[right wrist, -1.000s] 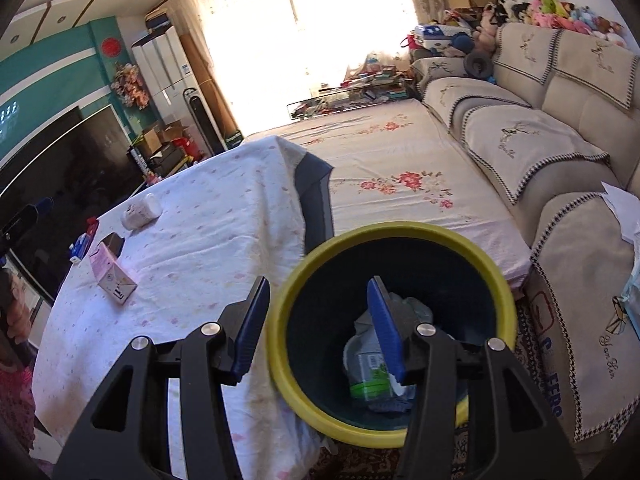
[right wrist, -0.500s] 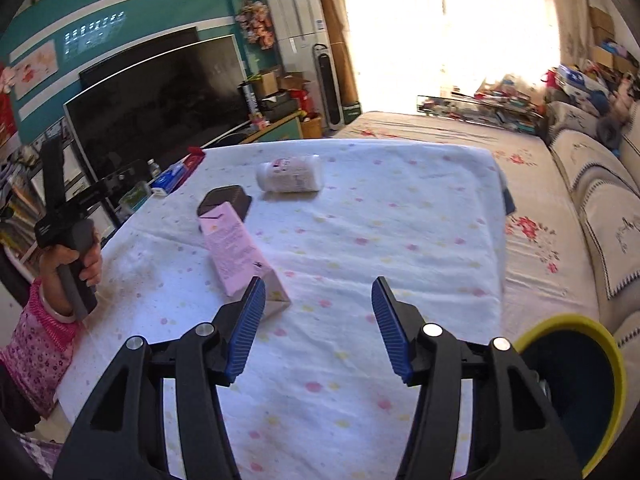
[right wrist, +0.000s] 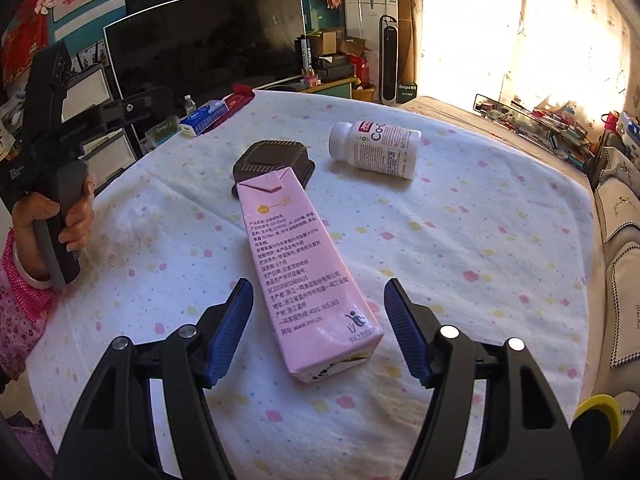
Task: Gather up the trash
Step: 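Grasp the pink strawberry milk carton with the right tool, then carry the pink carton over the yellow-rimmed bin and open the right tool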
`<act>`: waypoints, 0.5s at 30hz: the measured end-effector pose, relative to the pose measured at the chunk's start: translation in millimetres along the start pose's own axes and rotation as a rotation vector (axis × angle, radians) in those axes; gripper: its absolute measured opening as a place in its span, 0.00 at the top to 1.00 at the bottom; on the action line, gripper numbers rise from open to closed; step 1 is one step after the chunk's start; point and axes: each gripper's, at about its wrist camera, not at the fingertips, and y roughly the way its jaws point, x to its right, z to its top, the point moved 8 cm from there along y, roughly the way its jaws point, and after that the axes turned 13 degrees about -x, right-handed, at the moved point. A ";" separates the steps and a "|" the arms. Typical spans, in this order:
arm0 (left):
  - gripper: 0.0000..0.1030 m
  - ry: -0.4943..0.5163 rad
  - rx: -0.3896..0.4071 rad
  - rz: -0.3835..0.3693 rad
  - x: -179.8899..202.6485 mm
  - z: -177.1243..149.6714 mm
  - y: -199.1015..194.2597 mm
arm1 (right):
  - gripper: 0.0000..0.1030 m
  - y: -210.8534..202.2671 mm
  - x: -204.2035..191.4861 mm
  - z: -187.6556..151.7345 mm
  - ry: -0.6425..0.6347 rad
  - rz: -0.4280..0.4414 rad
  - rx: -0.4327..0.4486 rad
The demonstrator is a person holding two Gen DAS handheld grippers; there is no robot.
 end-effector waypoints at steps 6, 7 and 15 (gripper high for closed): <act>0.07 0.005 -0.014 -0.009 4.9 -4.1 3.4 | 0.63 6.9 -1.1 4.3 0.007 0.027 0.000; 0.07 0.005 -0.015 -0.011 6.0 -4.3 3.2 | 0.63 5.8 0.3 4.3 0.013 0.025 0.006; 0.07 0.028 -0.019 -0.009 13.2 -6.9 4.8 | 0.64 -18.4 -0.2 0.7 0.028 0.014 0.053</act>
